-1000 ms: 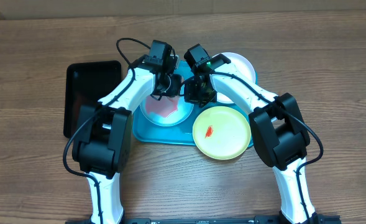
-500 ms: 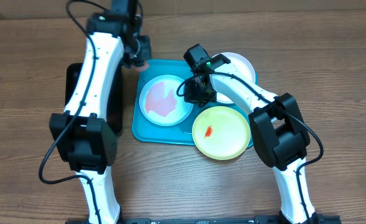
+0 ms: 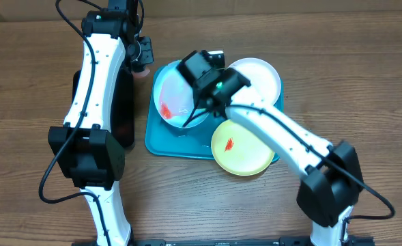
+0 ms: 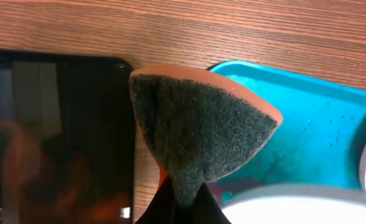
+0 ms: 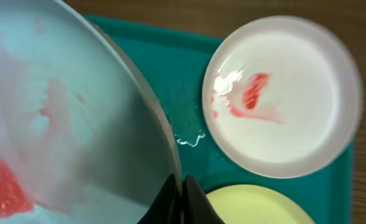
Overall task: Clean dirty plates on tray and stack at the side
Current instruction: 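Lift the sponge away with the left gripper and raise the plate with the right, then carry the white plate right with the right gripper and set it on the table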
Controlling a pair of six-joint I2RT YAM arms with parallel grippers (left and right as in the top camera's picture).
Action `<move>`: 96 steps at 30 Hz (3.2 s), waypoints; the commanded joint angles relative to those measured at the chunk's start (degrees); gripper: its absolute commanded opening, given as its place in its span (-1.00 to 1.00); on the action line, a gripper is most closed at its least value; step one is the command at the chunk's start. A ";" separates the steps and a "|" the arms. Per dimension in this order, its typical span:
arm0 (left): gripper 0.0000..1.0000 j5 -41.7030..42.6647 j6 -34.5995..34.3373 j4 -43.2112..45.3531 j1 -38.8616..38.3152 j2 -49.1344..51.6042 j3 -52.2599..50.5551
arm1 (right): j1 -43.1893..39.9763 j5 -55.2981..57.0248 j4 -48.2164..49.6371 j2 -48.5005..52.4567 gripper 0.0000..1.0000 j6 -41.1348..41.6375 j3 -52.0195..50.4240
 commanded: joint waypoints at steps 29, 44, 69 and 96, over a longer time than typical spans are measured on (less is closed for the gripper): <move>-0.91 -1.14 -0.74 0.31 0.00 -0.66 0.59 | 18.18 64.28 -2.64 -0.11 -0.93 0.72 0.42; -0.91 -1.09 -0.76 0.52 -0.02 -0.66 0.22 | 8.35 25.20 -8.46 -0.28 -0.93 13.73 0.42; -0.91 -0.90 -1.18 1.97 -2.43 -0.61 -2.47 | -44.41 -33.11 -10.27 -12.28 -0.92 -7.43 -1.29; -0.92 -0.92 -1.14 2.84 -3.63 -0.61 -2.47 | -62.49 -30.53 15.80 -12.20 -0.92 -4.02 -38.10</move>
